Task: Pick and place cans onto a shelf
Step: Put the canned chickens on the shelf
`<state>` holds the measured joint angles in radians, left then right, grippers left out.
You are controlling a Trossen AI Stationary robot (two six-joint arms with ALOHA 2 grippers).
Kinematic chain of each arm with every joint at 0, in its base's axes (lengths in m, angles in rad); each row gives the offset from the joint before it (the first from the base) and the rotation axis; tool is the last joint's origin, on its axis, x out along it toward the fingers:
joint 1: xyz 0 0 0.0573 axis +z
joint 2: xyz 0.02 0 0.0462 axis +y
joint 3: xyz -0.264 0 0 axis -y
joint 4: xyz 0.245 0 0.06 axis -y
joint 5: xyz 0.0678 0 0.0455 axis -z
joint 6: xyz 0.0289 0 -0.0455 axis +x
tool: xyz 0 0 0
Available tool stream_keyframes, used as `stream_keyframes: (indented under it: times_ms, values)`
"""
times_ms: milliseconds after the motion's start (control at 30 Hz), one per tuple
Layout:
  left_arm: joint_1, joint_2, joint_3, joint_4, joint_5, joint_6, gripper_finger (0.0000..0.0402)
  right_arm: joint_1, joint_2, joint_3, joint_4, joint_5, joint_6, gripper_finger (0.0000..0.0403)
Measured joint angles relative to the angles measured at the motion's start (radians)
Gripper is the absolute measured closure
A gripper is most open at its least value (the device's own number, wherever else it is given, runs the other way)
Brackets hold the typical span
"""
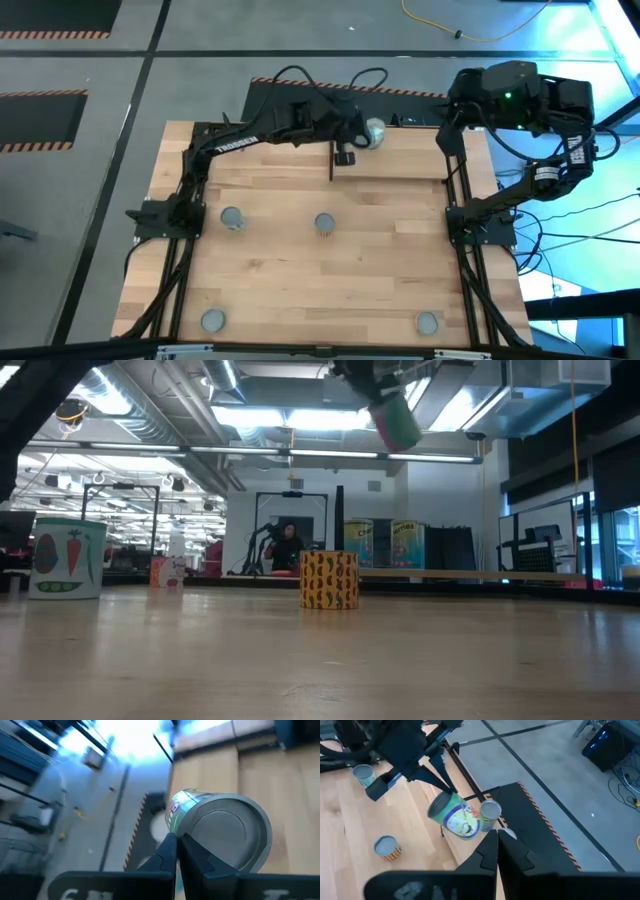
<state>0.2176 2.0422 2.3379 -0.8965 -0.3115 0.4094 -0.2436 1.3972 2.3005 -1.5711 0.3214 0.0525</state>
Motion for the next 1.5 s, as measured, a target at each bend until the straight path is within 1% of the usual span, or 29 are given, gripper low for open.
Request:
stream_keyframes:
  times_ms: [133,433,600,667,833,967,1267,1500]
  values:
    - [0.029,0.0,0.0,-0.139,0.066,-0.013,0.0402,0.0,0.008,0.0,0.0,0.003,-0.008,0.0393]
    - [0.108,0.043,0.0,-0.155,0.165,-0.013,0.0401,0.0,0.008,0.0,0.0,0.003,-0.038,0.0393]
    - [0.124,0.065,-0.001,-0.156,0.167,-0.01,0.0401,0.0,0.008,0.0,0.0,0.002,-0.024,0.0393]
    - [0.121,0.064,0.0,-0.137,0.168,-0.01,0.0401,-0.002,0.01,0.0,0.0,0.002,0.007,0.0393]
    - [0.112,0.064,0.0,-0.12,0.143,-0.007,0.0401,-0.003,0.028,-0.008,0.001,0.002,0.048,0.0393]
    - [0.114,0.067,0.0,-0.144,0.198,-0.008,0.0401,-0.003,0.027,-0.056,0.0,0.001,0.059,0.0393]
    - [0.114,0.103,-0.001,-0.184,0.199,-0.017,0.0401,-0.003,0.028,-0.187,0.034,0.0,0.069,0.0393]
    - [0.102,0.127,0.001,-0.18,0.205,-0.018,0.0401,-0.003,0.028,-0.232,0.072,0.0,0.039,0.0393]
